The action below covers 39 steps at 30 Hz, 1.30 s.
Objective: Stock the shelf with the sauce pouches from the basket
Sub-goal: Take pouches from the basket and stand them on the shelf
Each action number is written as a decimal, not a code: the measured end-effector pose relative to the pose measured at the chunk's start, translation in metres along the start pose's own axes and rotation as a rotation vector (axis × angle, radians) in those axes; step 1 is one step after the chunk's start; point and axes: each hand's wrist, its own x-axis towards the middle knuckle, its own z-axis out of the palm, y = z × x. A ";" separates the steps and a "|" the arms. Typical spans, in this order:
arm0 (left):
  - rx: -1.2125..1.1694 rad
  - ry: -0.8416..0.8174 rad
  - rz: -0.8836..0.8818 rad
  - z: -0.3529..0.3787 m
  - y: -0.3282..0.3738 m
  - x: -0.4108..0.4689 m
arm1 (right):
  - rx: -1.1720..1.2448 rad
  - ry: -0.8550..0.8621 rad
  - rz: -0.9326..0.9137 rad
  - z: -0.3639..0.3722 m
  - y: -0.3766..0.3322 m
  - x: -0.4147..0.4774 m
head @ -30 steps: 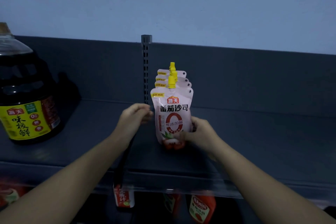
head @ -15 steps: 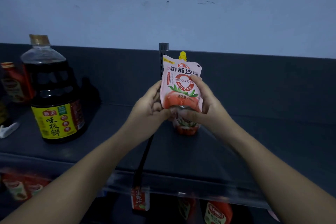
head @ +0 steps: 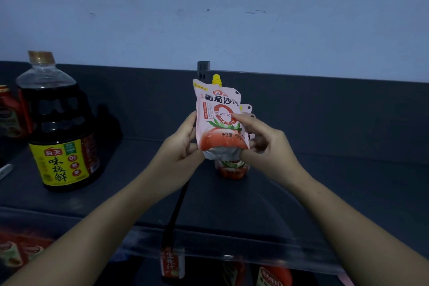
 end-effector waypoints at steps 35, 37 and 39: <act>0.276 -0.248 -0.335 0.033 -0.093 0.023 | -0.291 -0.054 0.300 0.001 0.069 -0.018; 0.285 -0.228 -0.331 0.037 -0.094 0.025 | -0.311 -0.054 0.317 0.000 0.072 -0.018; 0.289 -0.215 -0.331 0.039 -0.096 0.025 | -0.322 -0.057 0.334 0.000 0.078 -0.017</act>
